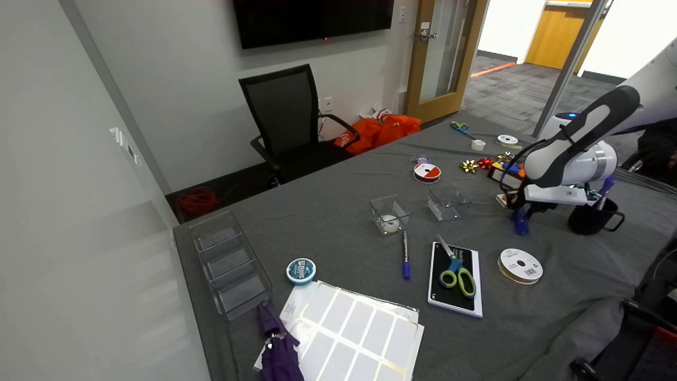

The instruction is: Pick up the blue utility knife and place it in the clear bowl then place the clear bowl on top of the orange tape

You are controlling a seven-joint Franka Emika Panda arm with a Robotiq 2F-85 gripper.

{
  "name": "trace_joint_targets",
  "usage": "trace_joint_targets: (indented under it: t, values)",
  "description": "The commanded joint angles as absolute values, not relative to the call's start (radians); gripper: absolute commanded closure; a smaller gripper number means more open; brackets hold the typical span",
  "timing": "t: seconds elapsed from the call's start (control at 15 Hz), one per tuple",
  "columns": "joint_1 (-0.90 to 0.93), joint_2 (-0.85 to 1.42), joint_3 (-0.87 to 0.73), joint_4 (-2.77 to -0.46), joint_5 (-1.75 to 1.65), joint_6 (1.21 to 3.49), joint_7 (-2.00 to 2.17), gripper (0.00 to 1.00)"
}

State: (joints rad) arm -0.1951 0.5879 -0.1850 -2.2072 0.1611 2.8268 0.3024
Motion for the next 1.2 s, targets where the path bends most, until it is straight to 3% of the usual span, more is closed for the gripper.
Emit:
trace_joint_targets:
  t: [0.0,1.07,1.13]
  values:
    - [-0.218,0.592,-0.168,-2.217,0.193,2.852,0.258,0.87]
    - [-0.208,0.361,-0.193,-2.282,0.188,2.672,0.255,0.87]
    - [-0.209,0.36,-0.191,-2.284,0.19,2.684,0.252,0.37]
